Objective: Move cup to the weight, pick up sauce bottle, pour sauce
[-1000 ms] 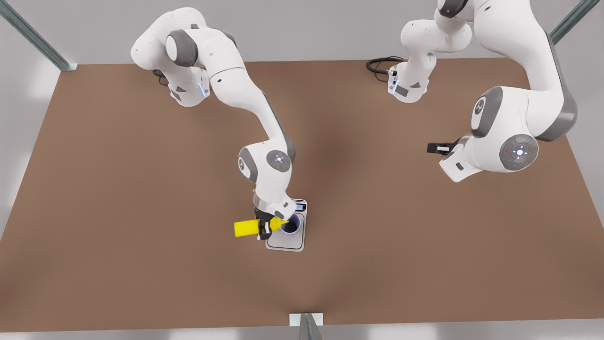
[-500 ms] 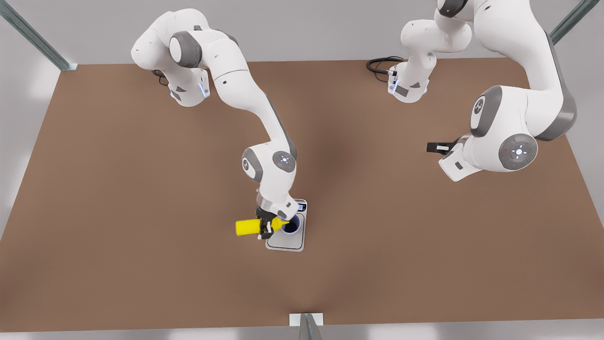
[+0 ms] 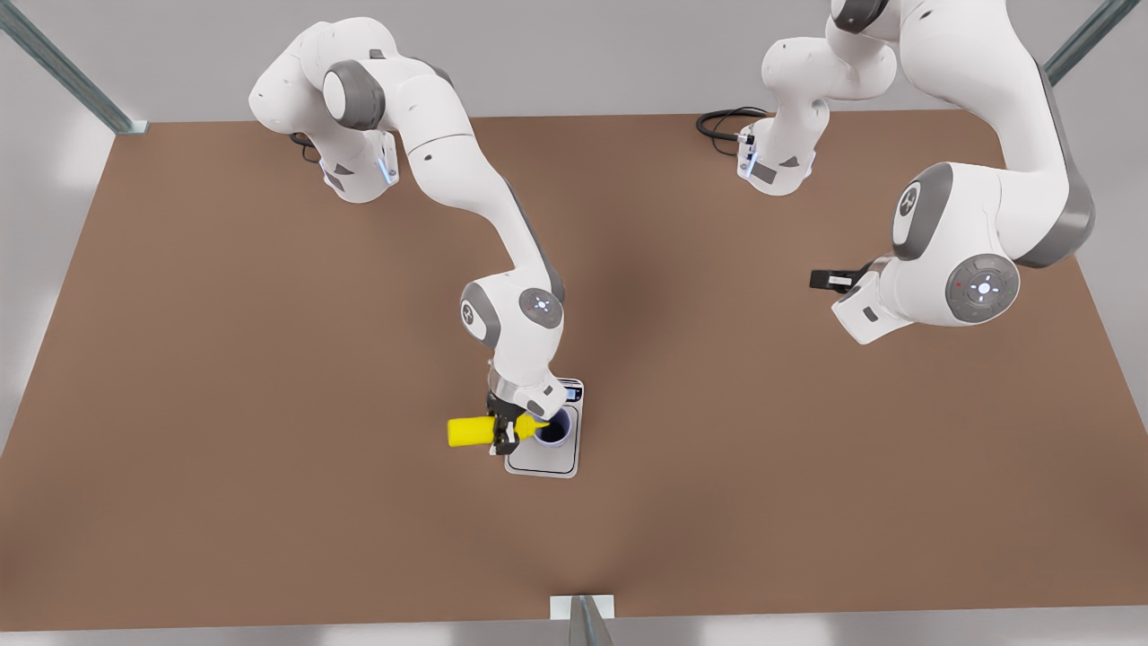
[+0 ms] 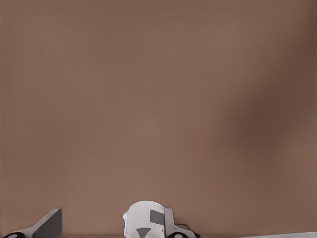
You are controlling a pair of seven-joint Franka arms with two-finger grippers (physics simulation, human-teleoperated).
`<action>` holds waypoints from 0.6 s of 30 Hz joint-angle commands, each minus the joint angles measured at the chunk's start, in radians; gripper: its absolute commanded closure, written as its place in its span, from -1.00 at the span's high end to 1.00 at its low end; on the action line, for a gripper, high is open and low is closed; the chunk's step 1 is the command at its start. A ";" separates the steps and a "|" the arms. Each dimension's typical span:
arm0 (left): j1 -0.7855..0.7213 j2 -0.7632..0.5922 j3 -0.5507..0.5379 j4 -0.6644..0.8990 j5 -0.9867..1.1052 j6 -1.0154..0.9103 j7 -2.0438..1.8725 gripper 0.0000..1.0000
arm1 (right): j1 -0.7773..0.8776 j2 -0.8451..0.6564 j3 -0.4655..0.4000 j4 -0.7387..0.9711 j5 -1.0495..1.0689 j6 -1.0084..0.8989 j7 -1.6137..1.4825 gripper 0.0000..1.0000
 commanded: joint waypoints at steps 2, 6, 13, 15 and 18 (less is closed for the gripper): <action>0.001 -0.001 0.000 0.000 0.001 -0.001 0.004 1.00 | -0.014 -0.038 0.004 -0.006 0.046 -0.019 0.032 0.03; 0.000 -0.001 0.000 0.000 0.001 -0.001 0.004 1.00 | -0.139 -0.145 0.006 -0.029 0.432 -0.207 -0.100 0.03; -0.002 -0.003 -0.003 0.000 0.001 -0.014 0.001 1.00 | -0.498 -0.088 0.015 -0.029 1.012 -0.546 -0.646 0.03; -0.002 -0.003 -0.003 0.000 -0.001 -0.014 0.001 1.00 | -0.553 -0.045 0.026 -0.029 1.156 -0.630 -0.729 0.03; -0.002 -0.003 -0.003 0.000 -0.001 -0.014 0.001 1.00 | -0.698 -0.027 0.177 -0.029 1.233 -0.686 -0.807 0.03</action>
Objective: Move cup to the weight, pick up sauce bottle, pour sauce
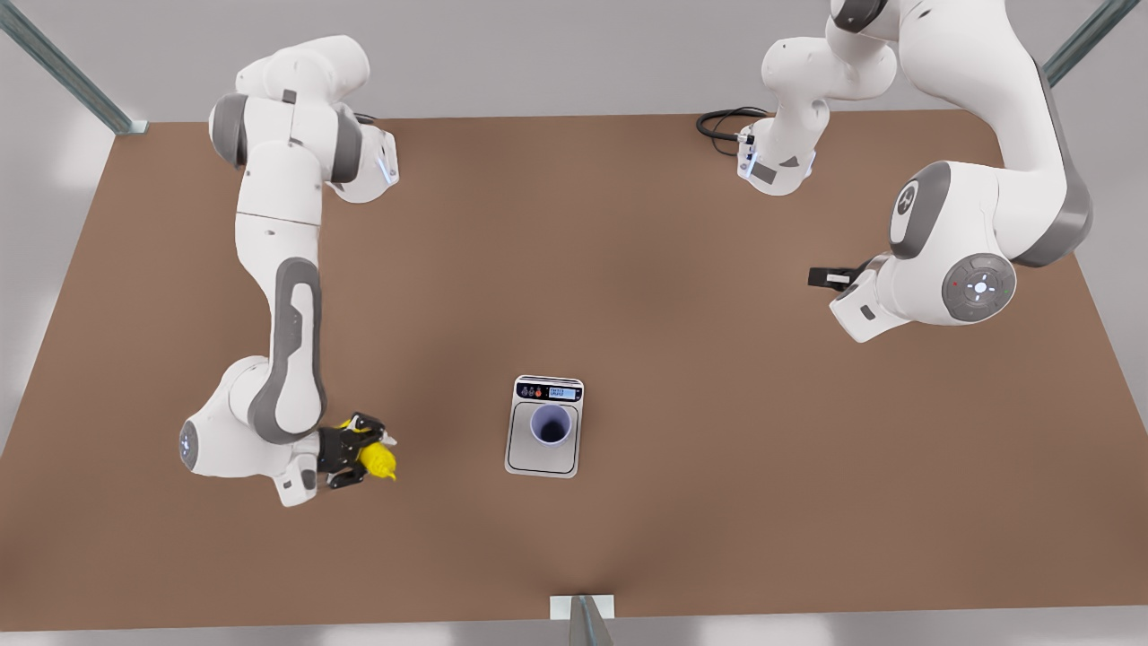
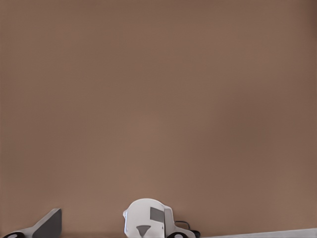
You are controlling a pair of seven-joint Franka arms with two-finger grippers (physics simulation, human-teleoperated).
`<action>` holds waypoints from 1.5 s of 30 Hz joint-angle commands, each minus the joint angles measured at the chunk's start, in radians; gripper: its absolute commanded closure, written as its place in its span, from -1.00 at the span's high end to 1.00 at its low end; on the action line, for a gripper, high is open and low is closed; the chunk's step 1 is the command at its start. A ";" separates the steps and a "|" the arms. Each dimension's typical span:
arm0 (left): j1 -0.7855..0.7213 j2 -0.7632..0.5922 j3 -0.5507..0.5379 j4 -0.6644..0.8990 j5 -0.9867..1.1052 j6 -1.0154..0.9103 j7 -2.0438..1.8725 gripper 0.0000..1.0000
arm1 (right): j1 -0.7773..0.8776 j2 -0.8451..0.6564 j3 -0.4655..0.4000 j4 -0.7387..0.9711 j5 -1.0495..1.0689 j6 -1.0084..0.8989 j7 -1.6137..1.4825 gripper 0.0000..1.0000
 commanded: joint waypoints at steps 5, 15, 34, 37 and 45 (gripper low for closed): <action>-0.001 -0.001 -0.002 0.000 0.000 -0.002 0.000 1.00 | -0.059 0.017 0.041 0.000 0.251 -0.231 -0.566 0.03; -0.009 -0.001 -0.011 0.000 0.003 -0.003 -0.006 1.00 | -0.120 0.084 0.090 0.000 0.429 -0.289 -0.674 0.04; -0.017 -0.003 -0.025 0.000 0.042 0.003 -0.014 1.00 | -0.195 0.193 0.188 -0.015 0.582 -0.306 -0.934 0.04; -0.023 -0.003 -0.025 0.000 0.054 0.003 -0.014 1.00 | -0.205 0.205 0.212 -0.016 0.592 -0.309 -0.938 0.04; -0.021 -0.003 -0.049 0.000 0.083 0.004 -0.014 1.00 | -0.223 0.213 0.257 -0.024 0.596 -0.311 -0.940 0.04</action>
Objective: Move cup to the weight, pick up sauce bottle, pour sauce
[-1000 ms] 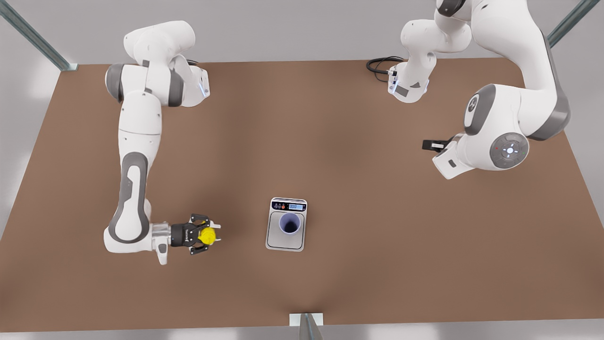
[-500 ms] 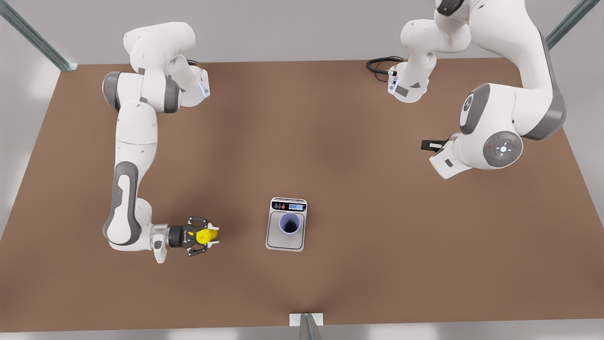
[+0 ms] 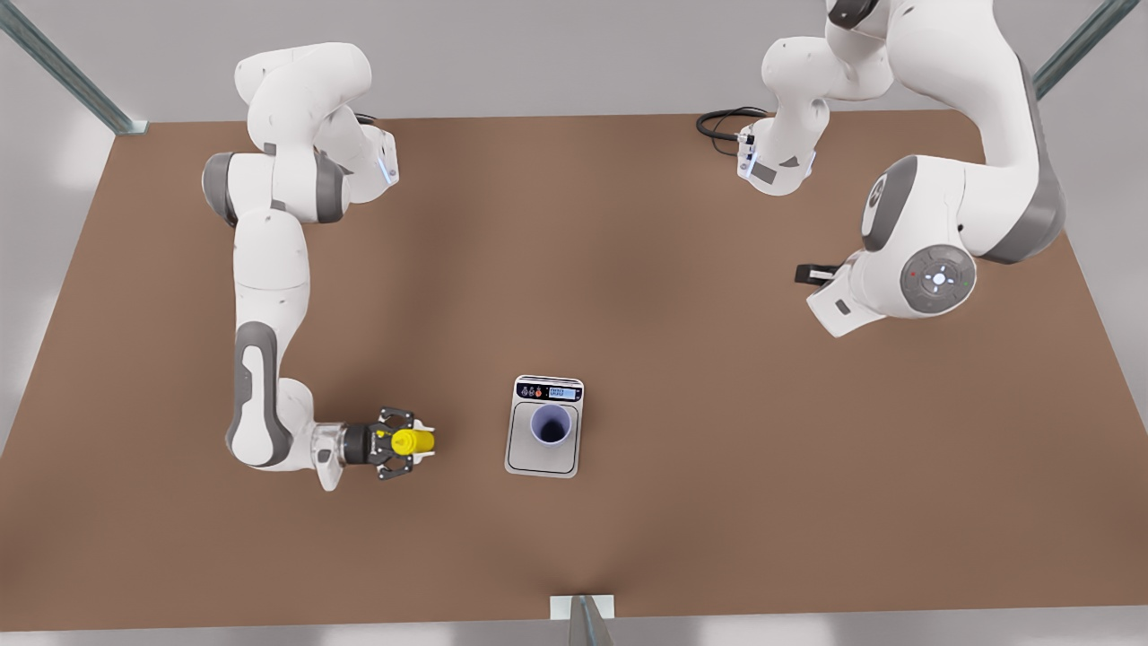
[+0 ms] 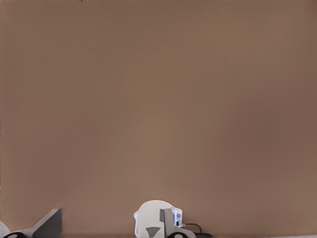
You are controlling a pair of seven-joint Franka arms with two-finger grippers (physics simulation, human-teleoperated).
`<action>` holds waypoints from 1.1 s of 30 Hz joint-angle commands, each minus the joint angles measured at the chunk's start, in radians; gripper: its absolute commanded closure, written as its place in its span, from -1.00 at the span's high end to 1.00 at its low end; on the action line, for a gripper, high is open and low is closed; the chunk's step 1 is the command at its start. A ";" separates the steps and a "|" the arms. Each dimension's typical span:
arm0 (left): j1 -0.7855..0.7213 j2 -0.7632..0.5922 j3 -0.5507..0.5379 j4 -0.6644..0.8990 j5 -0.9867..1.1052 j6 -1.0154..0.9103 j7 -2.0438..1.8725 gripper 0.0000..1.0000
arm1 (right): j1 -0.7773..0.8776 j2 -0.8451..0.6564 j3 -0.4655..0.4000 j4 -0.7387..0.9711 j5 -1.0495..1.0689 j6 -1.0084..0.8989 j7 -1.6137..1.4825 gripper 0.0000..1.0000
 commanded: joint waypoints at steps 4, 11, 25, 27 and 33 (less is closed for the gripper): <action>0.002 -0.001 -0.003 0.000 0.013 0.000 -0.003 1.00 | 0.001 0.014 0.003 0.000 0.003 -0.002 -0.134 0.05; 0.002 -0.003 -0.005 0.000 0.014 -0.002 -0.004 1.00 | -0.007 0.012 0.014 0.000 0.003 -0.006 -0.127 1.00; 0.000 -0.001 -0.008 0.014 0.019 -0.002 -0.004 1.00 | -0.035 0.012 0.013 0.002 0.001 -0.015 -0.134 1.00; -0.001 -0.001 -0.008 0.014 0.019 -0.002 -0.004 1.00 | -0.035 0.012 0.013 0.003 0.001 -0.015 -0.134 1.00; -0.011 -0.001 -0.008 0.014 0.019 -0.002 -0.011 1.00 | -0.048 0.012 0.011 0.003 0.001 -0.025 -0.142 1.00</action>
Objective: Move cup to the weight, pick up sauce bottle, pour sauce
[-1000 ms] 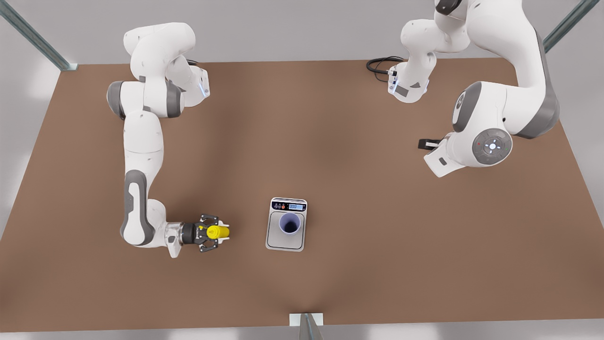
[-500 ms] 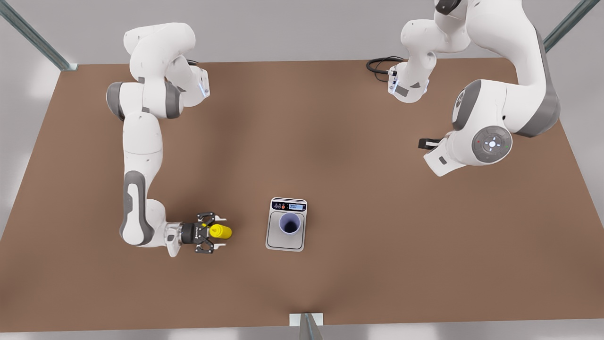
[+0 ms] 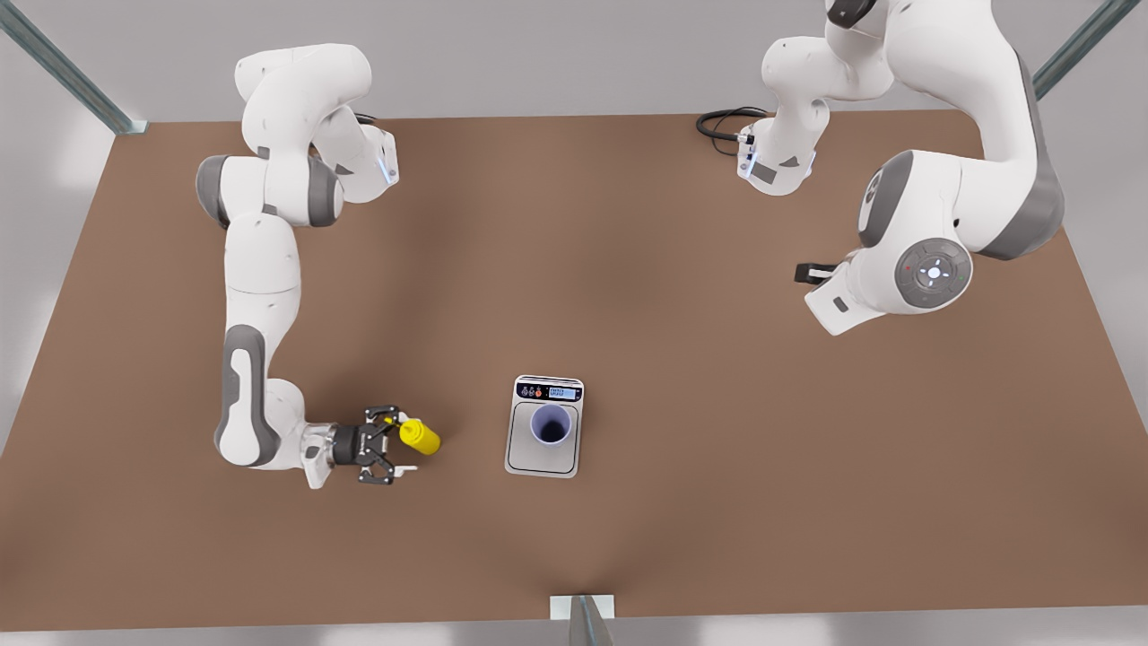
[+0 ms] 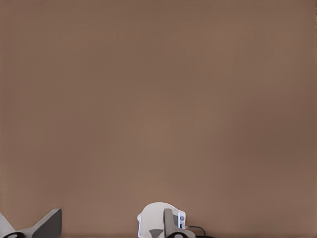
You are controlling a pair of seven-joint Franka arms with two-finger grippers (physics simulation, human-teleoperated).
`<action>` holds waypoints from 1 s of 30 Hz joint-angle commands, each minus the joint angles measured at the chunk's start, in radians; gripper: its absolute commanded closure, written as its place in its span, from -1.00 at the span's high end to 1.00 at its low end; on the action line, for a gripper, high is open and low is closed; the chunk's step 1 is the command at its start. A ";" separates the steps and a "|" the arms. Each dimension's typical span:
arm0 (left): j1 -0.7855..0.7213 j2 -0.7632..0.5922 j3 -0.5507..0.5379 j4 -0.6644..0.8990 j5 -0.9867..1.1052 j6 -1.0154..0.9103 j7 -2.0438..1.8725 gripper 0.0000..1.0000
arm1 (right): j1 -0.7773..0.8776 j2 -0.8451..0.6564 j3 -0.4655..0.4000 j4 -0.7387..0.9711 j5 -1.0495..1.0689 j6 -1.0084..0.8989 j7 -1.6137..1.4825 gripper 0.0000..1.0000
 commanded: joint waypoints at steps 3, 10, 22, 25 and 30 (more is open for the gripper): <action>-0.004 0.000 0.001 0.000 0.001 0.001 -0.015 1.00 | -0.001 -0.003 0.001 0.000 0.000 -0.010 -0.032 1.00; -0.004 0.000 0.001 0.000 0.002 0.001 -0.015 1.00 | -0.001 -0.007 -0.001 -0.005 -0.008 -0.065 -0.035 1.00; -0.004 0.000 0.001 0.000 0.002 -0.001 -0.016 1.00 | -0.053 -0.007 -0.008 -0.008 -0.020 -0.100 -0.052 1.00; -0.004 0.000 0.001 0.000 0.001 -0.001 -0.016 1.00 | -0.081 -0.009 -0.028 0.006 -0.048 -0.106 -0.055 1.00; -0.004 0.000 0.001 0.000 0.002 0.001 -0.016 1.00 | -0.022 -0.107 -0.407 0.230 -0.524 -0.109 0.536 1.00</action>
